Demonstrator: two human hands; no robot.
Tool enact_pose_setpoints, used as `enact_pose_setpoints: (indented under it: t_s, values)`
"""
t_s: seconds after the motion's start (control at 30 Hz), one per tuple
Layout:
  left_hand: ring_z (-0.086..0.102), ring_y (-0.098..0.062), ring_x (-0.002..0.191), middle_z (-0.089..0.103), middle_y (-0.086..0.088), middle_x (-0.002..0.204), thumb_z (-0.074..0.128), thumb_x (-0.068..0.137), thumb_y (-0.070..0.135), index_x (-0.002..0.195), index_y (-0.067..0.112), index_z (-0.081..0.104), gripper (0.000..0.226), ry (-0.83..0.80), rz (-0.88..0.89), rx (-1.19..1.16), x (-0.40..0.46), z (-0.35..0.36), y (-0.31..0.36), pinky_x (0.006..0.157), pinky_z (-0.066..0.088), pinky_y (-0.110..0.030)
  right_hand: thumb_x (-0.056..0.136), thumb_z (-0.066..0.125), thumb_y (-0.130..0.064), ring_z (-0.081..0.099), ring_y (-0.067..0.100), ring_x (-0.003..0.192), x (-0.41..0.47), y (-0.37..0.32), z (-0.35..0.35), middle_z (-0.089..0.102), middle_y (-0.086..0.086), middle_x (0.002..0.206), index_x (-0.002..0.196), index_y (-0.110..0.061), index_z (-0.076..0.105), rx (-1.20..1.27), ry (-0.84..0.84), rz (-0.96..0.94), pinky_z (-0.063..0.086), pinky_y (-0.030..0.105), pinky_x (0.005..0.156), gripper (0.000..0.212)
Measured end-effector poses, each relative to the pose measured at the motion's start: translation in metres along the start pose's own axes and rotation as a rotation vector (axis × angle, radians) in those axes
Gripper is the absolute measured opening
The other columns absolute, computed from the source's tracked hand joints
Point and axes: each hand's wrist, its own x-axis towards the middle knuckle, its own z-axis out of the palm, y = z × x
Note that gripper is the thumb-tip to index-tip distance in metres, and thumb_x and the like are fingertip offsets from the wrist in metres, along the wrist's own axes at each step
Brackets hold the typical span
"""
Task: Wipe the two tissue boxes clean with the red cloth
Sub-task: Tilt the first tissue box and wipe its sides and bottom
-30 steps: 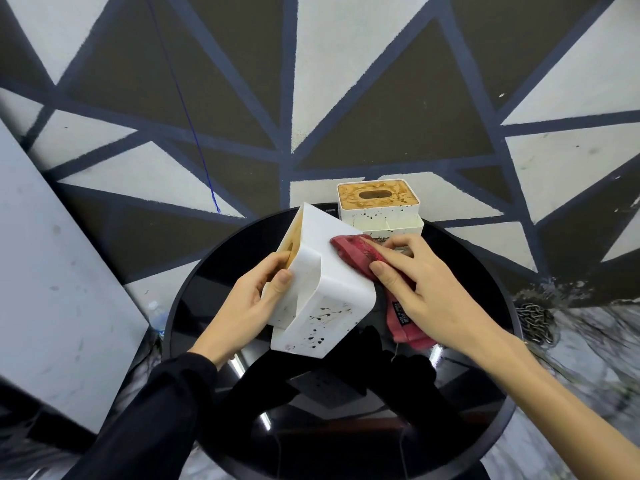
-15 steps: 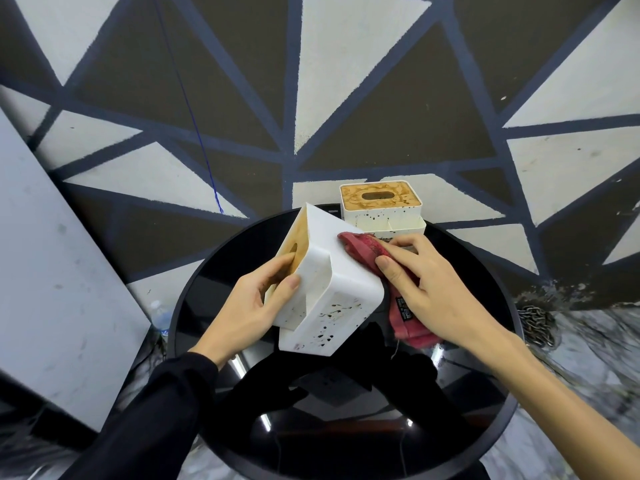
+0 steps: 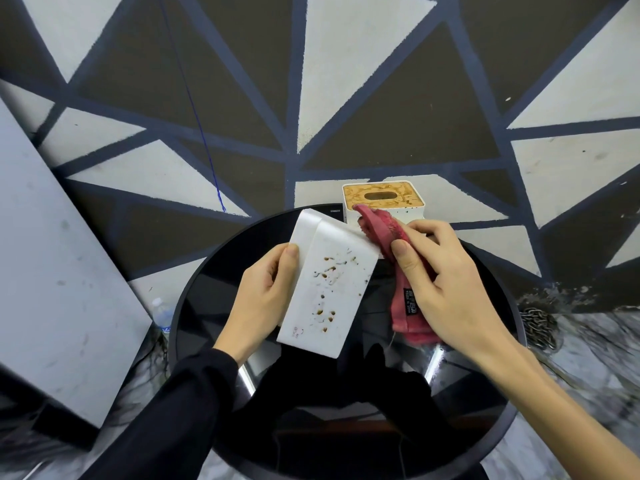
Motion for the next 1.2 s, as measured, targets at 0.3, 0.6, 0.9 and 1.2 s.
enact_pose_setpoints:
  t_s: [0.3,0.6,0.9,1.2]
  values:
    - [0.058,-0.016,0.080,0.068,-0.005,0.088,0.054,0.104,0.059,0.088,0.015,0.066,0.048,0.010,-0.150,-0.172,0.006,0.002,0.011,0.077,0.045,-0.039,0.107,0.045,-0.042,0.055,0.006,0.104,0.000,-0.001,-0.006,0.049,-0.007,0.121,0.143,-0.022,0.063,-0.072,-0.016,-0.018,0.038,0.005,0.089,0.045]
    - [0.066,-0.023,0.095,0.071,-0.025,0.116,0.060,0.095,0.067,0.113,-0.003,0.067,0.072,-0.034,-0.229,-0.297,0.016,-0.002,0.013,0.091,0.051,-0.042,0.106,0.042,-0.049,0.054,0.006,0.103,0.003,0.000,0.000,0.044,-0.007,0.126,0.150,-0.031,0.055,-0.157,-0.025,-0.044,0.047,0.012,0.082,0.049]
    - [0.066,-0.030,0.085,0.072,-0.029,0.105,0.064,0.083,0.077,0.098,-0.004,0.064,0.083,0.093,-0.255,-0.344,0.019,0.010,0.010,0.080,0.050,-0.046,0.104,0.048,-0.047,0.053,0.019,0.111,0.001,-0.009,0.015,0.042,0.002,0.130,0.154,-0.030,0.050,-0.338,-0.016,-0.111,0.059,0.036,0.055,0.053]
    - [0.068,-0.026,0.081,0.079,-0.017,0.097,0.064,0.093,0.068,0.096,-0.003,0.069,0.071,0.133,-0.298,-0.330,0.023,0.014,0.007,0.078,0.053,-0.044,0.107,0.048,-0.046,0.056,0.017,0.113,-0.055,-0.009,0.014,0.044,0.005,0.134,0.155,-0.028,0.049,-0.395,-0.121,-0.236,0.056,0.019,0.064,0.051]
